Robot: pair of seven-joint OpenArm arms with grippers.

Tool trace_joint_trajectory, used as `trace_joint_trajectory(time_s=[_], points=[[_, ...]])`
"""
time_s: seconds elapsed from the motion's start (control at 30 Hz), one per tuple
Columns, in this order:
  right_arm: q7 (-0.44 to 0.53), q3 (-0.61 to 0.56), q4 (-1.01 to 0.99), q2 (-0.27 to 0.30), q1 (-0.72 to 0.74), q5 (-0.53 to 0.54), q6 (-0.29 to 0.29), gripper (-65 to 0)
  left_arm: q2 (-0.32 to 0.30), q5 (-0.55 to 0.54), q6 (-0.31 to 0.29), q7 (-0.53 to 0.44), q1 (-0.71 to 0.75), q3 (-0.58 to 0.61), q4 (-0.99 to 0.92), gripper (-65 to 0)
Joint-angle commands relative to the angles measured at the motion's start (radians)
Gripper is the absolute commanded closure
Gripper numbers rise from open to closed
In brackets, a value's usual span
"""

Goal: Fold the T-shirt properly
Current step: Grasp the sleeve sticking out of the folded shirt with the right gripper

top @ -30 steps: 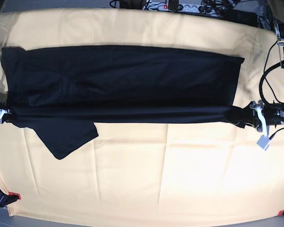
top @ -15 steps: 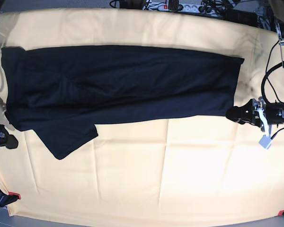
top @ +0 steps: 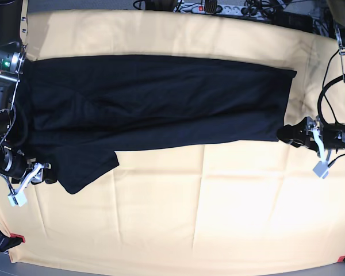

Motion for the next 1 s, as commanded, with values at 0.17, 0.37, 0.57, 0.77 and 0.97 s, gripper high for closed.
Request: trace_joint_trajectory(time_s=[0.17, 0.37, 0.57, 0.77, 0.97], points=[[0.112, 0.009, 0.015, -0.016, 0.003, -0.109, -0.134, -36.4, -0.061, 0.031, -0.003, -0.026, -0.025, -0.011, 0.012, -38.2], [0.135, 0.009, 0.015, -0.028, -0.063, -0.078, -0.129, -36.4, -0.089, 0.03, -0.002, -0.029, -0.025, -0.011, 0.012, -38.2], [0.146, 0.009, 0.015, -0.029, -0.099, -0.056, -0.116, -36.4, -0.093, 0.028, -0.002, -0.03, -0.025, -0.011, 0.012, -38.2], [0.142, 0.009, 0.015, -0.049, -0.115, 0.014, -0.002, -36.4, -0.093, 0.023, -0.002, -0.03, -0.025, -0.011, 0.012, -38.2], [0.134, 0.009, 0.015, -0.061, -0.114, 0.034, 0.03, -36.3, -0.093, 0.023, -0.002, -0.03, -0.025, -0.011, 0.012, -38.2]])
